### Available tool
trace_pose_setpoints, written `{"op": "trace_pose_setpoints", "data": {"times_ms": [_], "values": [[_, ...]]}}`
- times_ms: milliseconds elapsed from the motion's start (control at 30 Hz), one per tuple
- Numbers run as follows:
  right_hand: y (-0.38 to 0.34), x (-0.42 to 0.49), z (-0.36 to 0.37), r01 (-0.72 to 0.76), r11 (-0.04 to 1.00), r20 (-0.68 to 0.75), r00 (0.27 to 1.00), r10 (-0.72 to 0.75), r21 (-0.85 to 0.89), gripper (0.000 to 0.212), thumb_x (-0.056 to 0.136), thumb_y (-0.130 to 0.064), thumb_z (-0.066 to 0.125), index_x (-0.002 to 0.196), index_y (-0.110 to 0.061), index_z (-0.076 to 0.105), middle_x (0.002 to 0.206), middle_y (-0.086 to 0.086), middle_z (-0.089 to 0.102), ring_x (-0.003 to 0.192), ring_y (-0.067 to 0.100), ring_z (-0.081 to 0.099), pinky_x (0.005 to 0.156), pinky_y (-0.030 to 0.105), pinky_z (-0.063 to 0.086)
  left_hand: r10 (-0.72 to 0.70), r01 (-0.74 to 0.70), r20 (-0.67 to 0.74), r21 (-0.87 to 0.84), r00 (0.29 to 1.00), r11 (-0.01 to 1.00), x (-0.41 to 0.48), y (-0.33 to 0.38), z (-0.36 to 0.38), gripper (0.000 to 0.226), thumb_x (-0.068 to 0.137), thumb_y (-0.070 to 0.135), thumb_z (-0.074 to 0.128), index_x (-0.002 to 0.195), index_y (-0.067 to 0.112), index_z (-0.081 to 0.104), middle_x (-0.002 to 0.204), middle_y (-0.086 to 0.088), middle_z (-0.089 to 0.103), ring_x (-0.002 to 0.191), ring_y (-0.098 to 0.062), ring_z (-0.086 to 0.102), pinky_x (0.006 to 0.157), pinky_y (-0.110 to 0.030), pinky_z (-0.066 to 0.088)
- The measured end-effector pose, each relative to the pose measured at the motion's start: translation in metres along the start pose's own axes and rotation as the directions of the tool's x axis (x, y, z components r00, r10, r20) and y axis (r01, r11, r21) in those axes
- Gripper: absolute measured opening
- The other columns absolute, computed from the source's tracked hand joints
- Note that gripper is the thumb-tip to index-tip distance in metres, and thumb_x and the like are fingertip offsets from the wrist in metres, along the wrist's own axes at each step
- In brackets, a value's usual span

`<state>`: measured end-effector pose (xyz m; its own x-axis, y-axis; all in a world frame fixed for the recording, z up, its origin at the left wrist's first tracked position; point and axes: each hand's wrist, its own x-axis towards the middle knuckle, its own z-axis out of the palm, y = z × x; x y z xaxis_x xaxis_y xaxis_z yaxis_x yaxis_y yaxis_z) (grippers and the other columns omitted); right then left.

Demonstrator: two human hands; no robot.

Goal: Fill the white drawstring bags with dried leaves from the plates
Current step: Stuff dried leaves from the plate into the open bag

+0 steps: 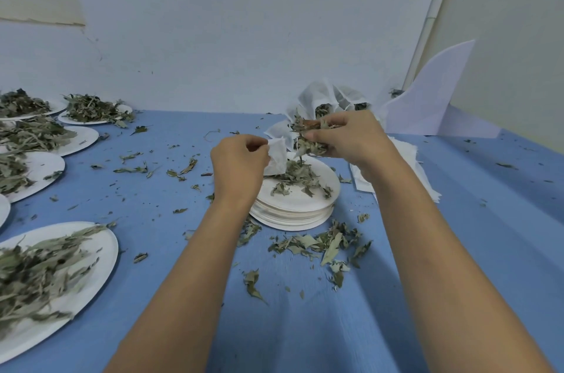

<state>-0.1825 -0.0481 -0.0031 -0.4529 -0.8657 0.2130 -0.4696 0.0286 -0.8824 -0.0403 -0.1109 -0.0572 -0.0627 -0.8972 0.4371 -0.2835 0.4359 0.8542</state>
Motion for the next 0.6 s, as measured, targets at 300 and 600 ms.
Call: {"op": "trace_pose_setpoints", "data": {"times_ms": [300,600], "values": [[-0.002,-0.002,0.017,0.004,0.996,0.120,0.993,-0.015,0.089,0.014,0.077,-0.007,0.077,0.090,-0.010,0.074,0.078,0.005,0.071,0.067,0.014,0.066,0.068,0.027,0.060,-0.125,0.116,-0.048,-0.157,0.991,0.981,0.003,0.002,-0.001,0.015,0.085,0.010,0.067,0.076,0.021,0.068,0.063,0.010,0.065,0.052,0.003,0.062,0.065,-0.017,0.054],[0.007,-0.001,0.032,0.053,0.982,0.035,0.998,-0.047,-0.181,0.010,0.078,-0.013,0.075,0.088,-0.012,0.076,0.081,0.007,0.070,0.075,0.022,0.065,0.076,0.036,0.057,-0.297,0.283,0.021,-0.370,0.955,0.885,0.003,0.007,0.004,0.016,0.087,0.015,0.067,0.074,0.025,0.066,0.070,0.008,0.062,0.067,-0.004,0.056,0.063,-0.016,0.044]]}}
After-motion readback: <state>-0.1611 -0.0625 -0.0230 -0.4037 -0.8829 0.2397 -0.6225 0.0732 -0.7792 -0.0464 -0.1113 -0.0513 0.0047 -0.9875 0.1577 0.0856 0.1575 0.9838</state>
